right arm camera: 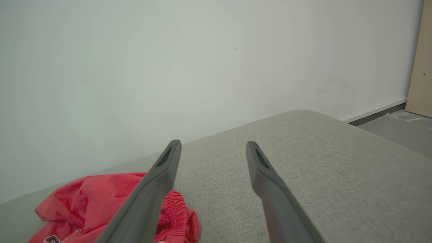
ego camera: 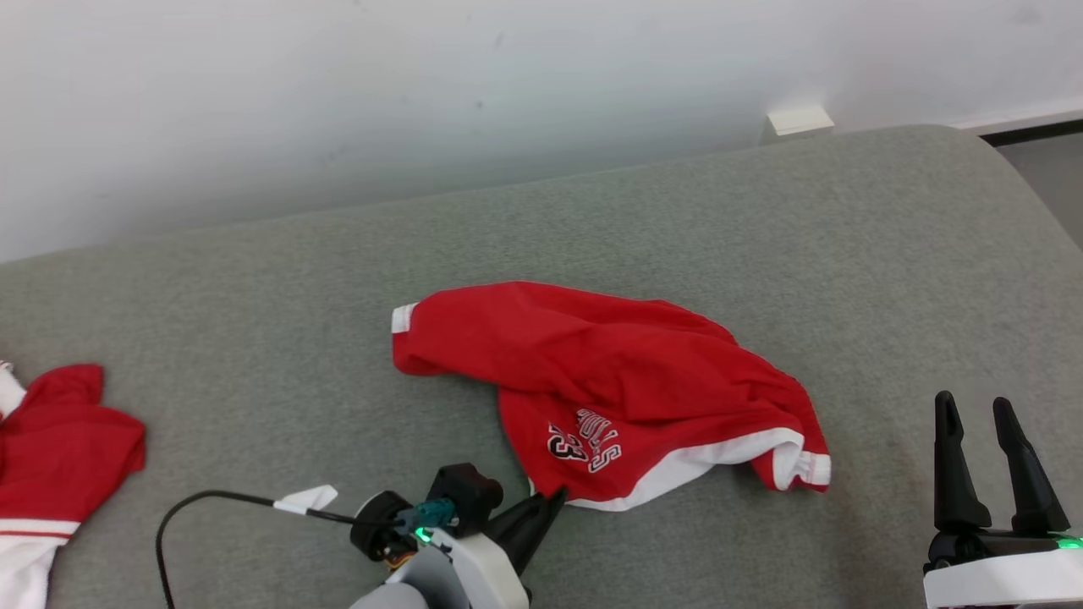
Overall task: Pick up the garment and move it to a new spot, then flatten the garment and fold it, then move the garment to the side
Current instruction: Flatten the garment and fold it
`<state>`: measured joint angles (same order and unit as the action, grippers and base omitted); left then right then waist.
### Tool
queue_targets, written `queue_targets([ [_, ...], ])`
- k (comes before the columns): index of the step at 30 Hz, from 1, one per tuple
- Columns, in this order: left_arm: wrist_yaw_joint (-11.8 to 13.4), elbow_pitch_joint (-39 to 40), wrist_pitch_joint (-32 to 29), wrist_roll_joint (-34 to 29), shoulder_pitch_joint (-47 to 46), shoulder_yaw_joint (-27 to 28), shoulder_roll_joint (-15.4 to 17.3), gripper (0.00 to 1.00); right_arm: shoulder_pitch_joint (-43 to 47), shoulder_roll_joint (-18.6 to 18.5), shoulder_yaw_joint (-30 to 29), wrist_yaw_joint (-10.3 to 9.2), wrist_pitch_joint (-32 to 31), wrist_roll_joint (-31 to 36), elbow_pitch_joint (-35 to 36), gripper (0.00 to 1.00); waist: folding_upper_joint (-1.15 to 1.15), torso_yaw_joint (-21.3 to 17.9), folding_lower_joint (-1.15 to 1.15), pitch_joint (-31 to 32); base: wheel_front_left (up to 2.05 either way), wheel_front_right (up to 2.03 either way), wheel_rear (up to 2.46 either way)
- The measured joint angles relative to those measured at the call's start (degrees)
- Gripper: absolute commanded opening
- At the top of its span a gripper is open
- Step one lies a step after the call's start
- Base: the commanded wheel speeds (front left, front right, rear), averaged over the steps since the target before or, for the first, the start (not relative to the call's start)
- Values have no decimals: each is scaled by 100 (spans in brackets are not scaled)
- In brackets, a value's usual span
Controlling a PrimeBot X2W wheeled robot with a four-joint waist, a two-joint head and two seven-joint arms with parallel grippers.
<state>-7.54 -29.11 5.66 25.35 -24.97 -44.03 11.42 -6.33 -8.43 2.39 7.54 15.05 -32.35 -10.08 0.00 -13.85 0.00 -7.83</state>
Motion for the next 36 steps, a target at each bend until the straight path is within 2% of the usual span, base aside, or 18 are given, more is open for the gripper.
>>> queue_targets([
  [6,107,342,11,138,-38,147,99,0,86,-78,-71,0,10,-3,-27,100,0,349,0,87,0,0,0],
  [17,575,1547,-615,598,667,533,781,0,153,-167,-129,0,11,21,-88,100,0,1130,0,209,0,0,0],
  [25,818,1658,-797,702,1120,571,1047,0,147,-214,-45,0,11,97,-236,100,0,1289,0,210,0,0,0],
  [26,833,1627,-760,701,1141,565,1049,3,144,-215,-34,0,11,99,-256,100,0,1285,0,202,0,0,0],
  [27,844,1592,-737,701,1152,563,1045,43,141,-213,-21,0,11,99,-271,100,0,1280,0,198,0,0,0],
  [28,844,1556,-690,702,1159,569,1031,100,140,-213,-11,0,11,99,-285,100,0,1275,0,200,0,0,0],
  [36,904,1556,-40,725,1200,747,920,100,143,-213,0,0,11,99,-322,100,0,1228,0,302,0,0,0],
])
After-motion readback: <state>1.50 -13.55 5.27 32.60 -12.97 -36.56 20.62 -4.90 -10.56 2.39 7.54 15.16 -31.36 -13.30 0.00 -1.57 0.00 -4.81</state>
